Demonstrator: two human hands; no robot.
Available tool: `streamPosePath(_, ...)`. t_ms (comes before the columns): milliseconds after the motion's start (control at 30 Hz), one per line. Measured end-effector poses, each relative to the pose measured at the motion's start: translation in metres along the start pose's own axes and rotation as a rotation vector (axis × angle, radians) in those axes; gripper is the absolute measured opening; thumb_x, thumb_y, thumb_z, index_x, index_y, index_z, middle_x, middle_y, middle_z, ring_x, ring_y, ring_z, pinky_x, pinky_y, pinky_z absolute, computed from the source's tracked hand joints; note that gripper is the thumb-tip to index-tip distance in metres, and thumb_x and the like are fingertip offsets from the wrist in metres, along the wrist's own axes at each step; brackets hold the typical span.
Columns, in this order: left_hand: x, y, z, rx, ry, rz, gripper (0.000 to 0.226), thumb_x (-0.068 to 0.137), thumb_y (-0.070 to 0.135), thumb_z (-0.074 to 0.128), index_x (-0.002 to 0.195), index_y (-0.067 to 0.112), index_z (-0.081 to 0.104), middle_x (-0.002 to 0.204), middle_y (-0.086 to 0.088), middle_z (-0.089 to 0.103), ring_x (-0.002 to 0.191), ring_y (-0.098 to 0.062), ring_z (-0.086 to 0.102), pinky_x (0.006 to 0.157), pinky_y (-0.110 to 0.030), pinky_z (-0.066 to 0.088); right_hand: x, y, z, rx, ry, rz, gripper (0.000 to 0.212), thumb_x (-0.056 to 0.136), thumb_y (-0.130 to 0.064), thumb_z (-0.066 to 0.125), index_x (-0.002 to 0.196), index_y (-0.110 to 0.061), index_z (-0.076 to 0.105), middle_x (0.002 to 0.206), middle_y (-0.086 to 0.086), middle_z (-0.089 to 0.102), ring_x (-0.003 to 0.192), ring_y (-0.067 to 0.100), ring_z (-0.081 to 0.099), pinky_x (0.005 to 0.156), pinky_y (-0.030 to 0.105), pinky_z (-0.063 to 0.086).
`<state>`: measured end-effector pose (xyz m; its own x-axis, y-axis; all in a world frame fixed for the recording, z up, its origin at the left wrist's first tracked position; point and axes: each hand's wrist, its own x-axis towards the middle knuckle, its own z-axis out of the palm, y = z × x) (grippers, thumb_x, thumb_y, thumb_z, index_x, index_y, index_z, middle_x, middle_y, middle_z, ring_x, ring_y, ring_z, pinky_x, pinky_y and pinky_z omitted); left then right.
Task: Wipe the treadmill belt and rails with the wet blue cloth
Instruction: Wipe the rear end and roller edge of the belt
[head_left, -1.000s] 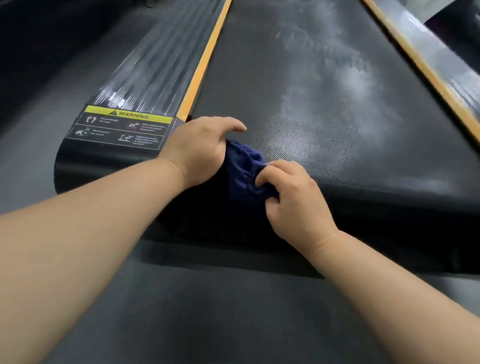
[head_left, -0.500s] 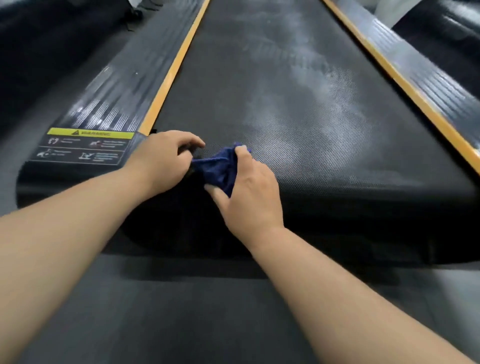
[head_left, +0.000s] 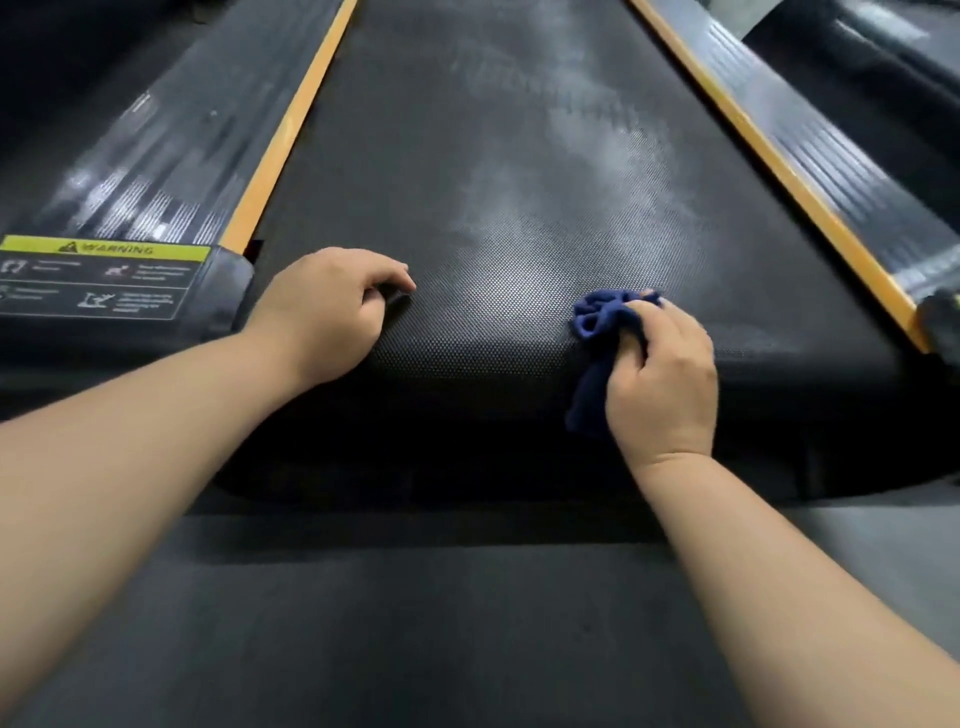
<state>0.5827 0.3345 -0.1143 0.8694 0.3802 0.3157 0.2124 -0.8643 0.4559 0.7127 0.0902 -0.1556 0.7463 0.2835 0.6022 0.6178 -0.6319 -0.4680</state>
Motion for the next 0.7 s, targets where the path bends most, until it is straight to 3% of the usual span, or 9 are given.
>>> streamPosePath(167, 0.017, 0.043, 0.029, -0.013, -0.021, 0.06, 0.039, 0.083, -0.002, 0.047, 0.104, 0.02, 0.072, 0.122, 0.006, 0.065, 0.117, -0.019, 0.054, 0.094, -0.025, 0.038, -0.013, -0.03, 0.02, 0.114, -0.107, -0.404, 0.027, 0.09, -0.019, 0.051, 0.105, -0.004, 0.069, 0.111, 0.013, 0.066, 0.102, 0.031, 0.061, 0.093, 0.039, 0.046)
streamPosePath(233, 0.023, 0.062, 0.037, -0.028, -0.019, 0.079, 0.037, 0.085, 0.0, 0.047, 0.104, 0.02, 0.071, 0.121, 0.007, 0.065, 0.117, -0.017, 0.054, 0.094, -0.023, 0.037, -0.003, -0.005, 0.009, 0.111, -0.108, -0.419, 0.026, 0.091, -0.019, 0.052, 0.105, -0.004, 0.068, 0.108, 0.013, 0.067, 0.098, 0.031, 0.062, 0.089, 0.038, 0.047)
streamPosePath(333, 0.026, 0.089, 0.048, -0.066, -0.031, 0.092, 0.036, 0.085, 0.004, 0.046, 0.101, 0.023, 0.071, 0.119, 0.008, 0.066, 0.115, -0.017, 0.055, 0.098, -0.028, 0.04, 0.011, 0.053, -0.029, 0.033, -0.069, -0.246, 0.022, 0.089, -0.014, 0.053, 0.103, -0.005, 0.068, 0.101, 0.014, 0.067, 0.092, 0.034, 0.061, 0.087, 0.033, 0.043)
streamPosePath(433, 0.029, 0.122, 0.061, -0.129, -0.031, 0.074, 0.036, 0.081, 0.012, 0.042, 0.097, 0.028, 0.071, 0.113, 0.008, 0.068, 0.107, -0.017, 0.06, 0.096, -0.032, 0.045, 0.027, 0.092, -0.073, 0.049, -0.099, 0.018, 0.021, 0.089, -0.011, 0.056, 0.105, -0.011, 0.069, 0.102, 0.009, 0.069, 0.098, 0.029, 0.061, 0.087, 0.021, 0.037)
streamPosePath(500, 0.037, 0.155, 0.074, -0.234, -0.068, -0.005, 0.031, 0.084, 0.013, 0.047, 0.093, 0.032, 0.07, 0.101, 0.01, 0.07, 0.096, -0.014, 0.064, 0.09, -0.031, 0.049, 0.038, 0.095, -0.091, 0.287, -0.086, 0.278, 0.018, 0.093, -0.02, 0.056, 0.104, -0.019, 0.07, 0.098, -0.004, 0.07, 0.098, 0.016, 0.062, 0.087, 0.018, 0.041)
streamPosePath(600, 0.043, 0.21, 0.086, -0.689, -0.309, -0.256, 0.016, 0.092, 0.025, 0.052, 0.094, 0.025, 0.068, 0.104, 0.001, 0.069, 0.091, -0.015, 0.067, 0.076, -0.038, 0.058, 0.053, 0.078, -0.106, 0.813, -0.112, 0.562, 0.026, 0.096, -0.035, 0.048, 0.113, -0.023, 0.065, 0.11, -0.008, 0.068, 0.109, 0.012, 0.059, 0.1, 0.036, 0.042)
streamPosePath(700, 0.046, 0.245, 0.089, -0.997, -0.602, -0.444, 0.041, 0.093, 0.049, 0.049, 0.108, 0.014, 0.065, 0.106, -0.006, 0.068, 0.092, -0.021, 0.067, 0.08, -0.045, 0.057, 0.061, 0.079, -0.116, 1.162, -0.226, 0.714, 0.038, 0.094, -0.041, 0.038, 0.12, -0.026, 0.062, 0.119, -0.003, 0.066, 0.115, 0.02, 0.056, 0.106, 0.044, 0.037)
